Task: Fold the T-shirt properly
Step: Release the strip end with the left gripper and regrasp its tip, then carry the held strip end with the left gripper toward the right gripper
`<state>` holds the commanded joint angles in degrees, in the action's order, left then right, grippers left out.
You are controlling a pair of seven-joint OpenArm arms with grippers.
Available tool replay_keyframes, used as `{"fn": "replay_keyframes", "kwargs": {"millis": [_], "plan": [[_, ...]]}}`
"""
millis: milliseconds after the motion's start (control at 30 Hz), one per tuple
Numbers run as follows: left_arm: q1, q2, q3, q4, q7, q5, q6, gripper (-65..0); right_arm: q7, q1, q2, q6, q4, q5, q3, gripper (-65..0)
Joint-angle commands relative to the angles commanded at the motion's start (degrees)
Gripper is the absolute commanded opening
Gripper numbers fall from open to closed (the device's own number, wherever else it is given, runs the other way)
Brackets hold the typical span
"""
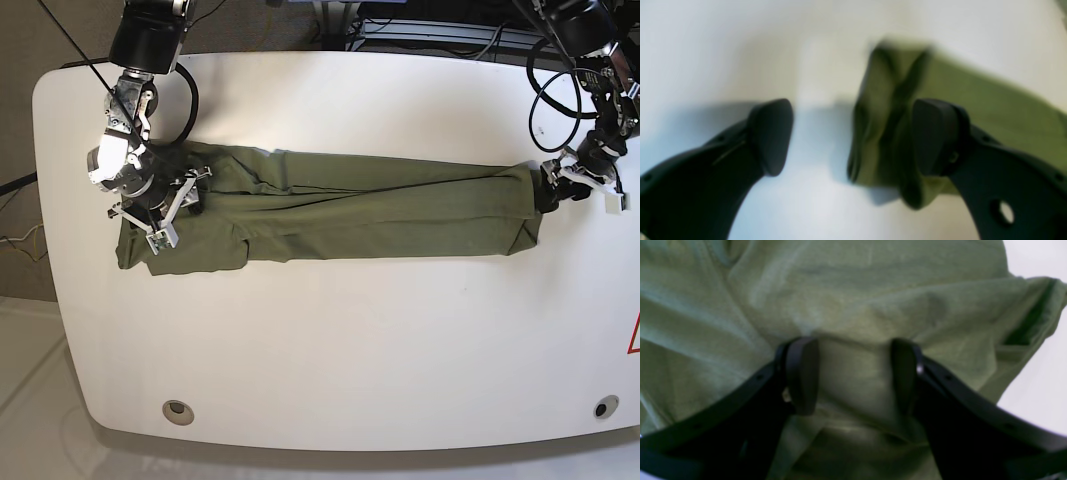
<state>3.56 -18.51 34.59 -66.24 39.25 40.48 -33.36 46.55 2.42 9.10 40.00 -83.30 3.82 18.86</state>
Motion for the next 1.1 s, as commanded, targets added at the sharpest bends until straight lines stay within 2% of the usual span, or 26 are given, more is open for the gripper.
{"fn": "replay_keyframes", "kwargs": {"millis": [100, 233, 333, 600, 700, 733, 833, 900, 967, 1100], "plan": [[0.0, 0.2, -0.5, 0.4, -0.9, -0.1, -0.4, -14.4, 0.0, 0.0, 0.0, 0.00, 0.0, 0.0, 0.0, -31.9], [0.1, 0.4, -4.1, 0.5, -2.5, 0.1, -0.4, -14.4, 0.0, 0.0, 0.0, 0.00, 0.0, 0.0, 0.0, -31.9], [0.1, 1.9, -5.7, 0.5, -3.3, 0.0, -0.4, -14.4, 0.0, 0.0, 0.0, 0.00, -0.1, 0.0, 0.0, -31.9], [0.1, 4.3, -10.2, 0.3, -3.3, -0.1, -0.2, -14.5, 0.1, 0.0, 0.0, 0.00, -0.2, 0.0, 0.0, -32.0], [0.4, 4.3, -11.6, -0.6, -3.3, -0.1, -0.2, -15.8, 0.1, -0.2, 0.0, 0.00, -0.2, 0.0, 0.0, -32.1], [0.4, 4.3, -12.0, -1.1, -3.3, -0.1, -0.2, -17.4, 0.1, -0.4, 0.0, 0.00, -0.2, 0.0, 0.1, -32.1], [0.6, 4.3, -13.1, -3.2, -3.2, -0.1, -0.2, -30.9, 0.1, -0.7, 0.0, 0.00, -0.3, 0.0, 0.2, -32.1], [1.0, 4.3, -13.4, -4.3, -3.2, -0.2, -0.1, -45.9, 0.1, -0.7, 0.0, 0.00, -0.3, 0.0, 0.2, -32.1], [1.3, 4.3, -13.4, -5.5, -3.2, -0.2, -0.1, -65.0, 0.1, -0.7, 0.0, 0.00, -0.3, 0.0, 0.2, -32.1], [1.4, 4.2, -13.4, -7.5, -3.2, -0.2, 0.0, -63.3, 0.1, -0.7, 0.0, 0.00, -0.3, 0.0, 0.3, -32.1]]}}
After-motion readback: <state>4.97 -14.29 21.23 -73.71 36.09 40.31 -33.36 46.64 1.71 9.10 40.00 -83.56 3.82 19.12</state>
